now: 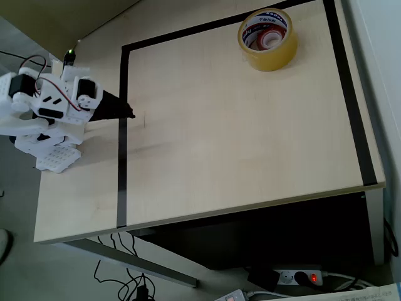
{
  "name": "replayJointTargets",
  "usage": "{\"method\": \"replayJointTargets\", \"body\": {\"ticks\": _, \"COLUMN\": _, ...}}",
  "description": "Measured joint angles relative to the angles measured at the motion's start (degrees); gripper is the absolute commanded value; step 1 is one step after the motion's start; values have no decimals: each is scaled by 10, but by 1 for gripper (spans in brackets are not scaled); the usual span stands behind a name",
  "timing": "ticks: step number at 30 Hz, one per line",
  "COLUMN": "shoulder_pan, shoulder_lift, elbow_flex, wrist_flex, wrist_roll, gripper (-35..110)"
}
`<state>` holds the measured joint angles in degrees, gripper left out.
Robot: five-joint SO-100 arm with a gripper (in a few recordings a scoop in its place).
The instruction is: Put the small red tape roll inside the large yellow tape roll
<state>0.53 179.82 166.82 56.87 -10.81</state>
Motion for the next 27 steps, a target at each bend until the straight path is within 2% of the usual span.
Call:
{"method": "replayJointTargets", "body": {"ticks": 5, "shoulder_pan": -4, "shoulder_lift": 100, "elbow_flex": 58, "wrist_flex": 50, "wrist_roll": 26, "gripper": 0}}
{"method": "replayJointTargets", "body": {"ticks": 27, "shoulder_pan": 32, "shoulder_lift": 116, "elbow_flex": 83, "wrist_flex": 71, "wrist_roll": 39, "gripper": 0}}
